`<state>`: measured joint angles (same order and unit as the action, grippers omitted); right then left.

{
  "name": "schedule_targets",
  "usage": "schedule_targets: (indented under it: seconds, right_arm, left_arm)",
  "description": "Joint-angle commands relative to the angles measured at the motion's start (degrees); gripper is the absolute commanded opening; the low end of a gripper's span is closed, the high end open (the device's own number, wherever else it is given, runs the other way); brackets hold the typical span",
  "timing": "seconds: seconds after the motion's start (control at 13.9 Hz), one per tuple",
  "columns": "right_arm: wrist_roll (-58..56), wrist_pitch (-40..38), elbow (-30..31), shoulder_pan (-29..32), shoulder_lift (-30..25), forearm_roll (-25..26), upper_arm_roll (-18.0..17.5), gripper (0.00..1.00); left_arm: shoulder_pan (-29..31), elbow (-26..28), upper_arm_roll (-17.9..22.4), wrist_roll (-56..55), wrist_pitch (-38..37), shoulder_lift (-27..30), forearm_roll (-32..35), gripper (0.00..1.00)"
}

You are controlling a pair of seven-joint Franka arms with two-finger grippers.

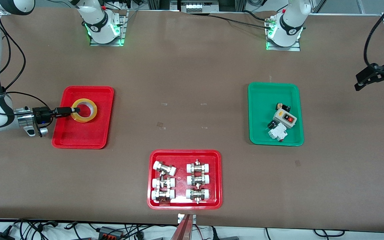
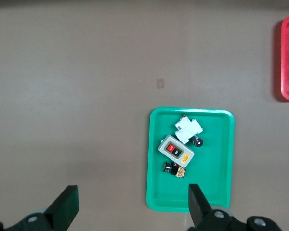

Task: Left arm passes tape to right arm into tray
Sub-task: 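Lower the tape into the empty red tray with the right gripper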

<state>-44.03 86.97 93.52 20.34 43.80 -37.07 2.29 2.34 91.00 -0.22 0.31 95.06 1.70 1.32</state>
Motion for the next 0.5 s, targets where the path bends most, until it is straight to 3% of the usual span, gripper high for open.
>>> schedule_targets:
  seconds: [0.0, 0.14, 0.22, 0.36, 0.43]
  right_arm:
    - [-1.06, -1.10, -0.53, 1.28, -0.38, 1.20, -0.88, 0.38]
    - [-1.06, -0.49, -0.53, 1.37, -0.38, 3.05, -0.88, 0.45]
    - [-1.06, 0.56, -0.53, 1.28, -0.38, 4.01, -0.88, 0.57]
    - [-0.89, 2.93, -0.53, 0.67, -0.38, 4.63, -0.88, 1.00]
    - [-0.80, 3.81, -0.70, 0.49, -0.38, 4.72, -0.88, 1.00]
  left_arm:
    - [-0.05, -4.06, -0.30, -1.27, -2.51, 0.41, 0.44, 1.00]
    - [-0.32, -4.86, -0.31, -1.62, -2.95, 0.24, 0.44, 1.00]
    - [-0.23, -4.86, -0.22, -1.63, -3.82, 0.15, 0.44, 1.00]
    - [0.03, -4.86, -0.13, -0.49, -7.59, -0.12, 0.44, 1.00]
    - [0.03, -4.95, 0.04, -0.92, -7.78, -0.38, 0.62, 1.00]
